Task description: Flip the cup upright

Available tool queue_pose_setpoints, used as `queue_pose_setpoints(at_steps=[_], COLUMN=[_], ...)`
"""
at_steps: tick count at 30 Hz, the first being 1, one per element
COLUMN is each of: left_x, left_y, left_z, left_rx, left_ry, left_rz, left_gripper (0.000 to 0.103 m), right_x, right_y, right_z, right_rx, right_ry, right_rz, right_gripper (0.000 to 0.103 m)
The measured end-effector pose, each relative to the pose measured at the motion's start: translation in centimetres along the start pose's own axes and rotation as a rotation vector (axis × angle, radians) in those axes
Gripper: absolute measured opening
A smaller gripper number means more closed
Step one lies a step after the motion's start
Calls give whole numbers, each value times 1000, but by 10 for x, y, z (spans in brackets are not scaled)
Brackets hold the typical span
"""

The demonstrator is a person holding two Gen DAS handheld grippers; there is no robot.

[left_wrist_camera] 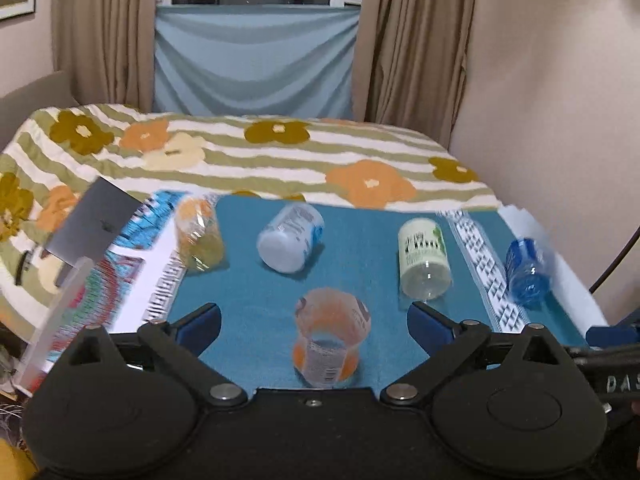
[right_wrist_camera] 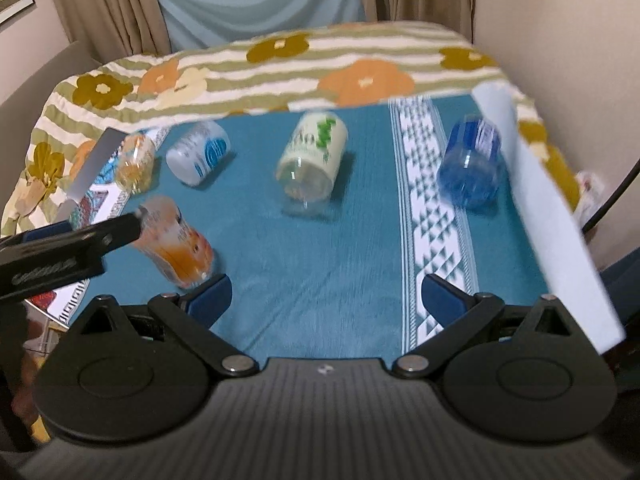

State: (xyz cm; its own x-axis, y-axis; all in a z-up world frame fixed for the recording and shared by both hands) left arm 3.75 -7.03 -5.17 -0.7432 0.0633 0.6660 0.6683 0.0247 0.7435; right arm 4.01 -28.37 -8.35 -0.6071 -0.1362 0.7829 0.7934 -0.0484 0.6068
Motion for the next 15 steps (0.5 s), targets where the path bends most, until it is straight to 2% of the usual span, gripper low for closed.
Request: queue_pose_setpoints(at_steps=[8, 15], left_x=[49, 67], left_y=[25, 23], left_z=[27, 37], left_rx=[8, -40], left_ry=[2, 42], left_rz=[15, -7], left_gripper=[103, 103], right_x=[49, 68], right_y=[25, 28], right_z=[16, 27], right_rx=[22, 10], right_ry=[-86, -131], right_rz=[-88, -106], right_gripper=[103, 103])
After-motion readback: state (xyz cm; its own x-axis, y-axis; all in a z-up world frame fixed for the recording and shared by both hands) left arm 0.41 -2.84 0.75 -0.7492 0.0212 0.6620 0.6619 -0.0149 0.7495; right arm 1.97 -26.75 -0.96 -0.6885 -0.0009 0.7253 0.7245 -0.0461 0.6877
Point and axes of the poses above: each gripper's, at about its wrist camera, not at the fingertips, and x roughly against the way its jaws point, z to its left, y to its top, the point moved 3 cm from there along -x, roughly the way its jaws point, and after that the axes turned 2 degrees about z, right-handed, at the moved point
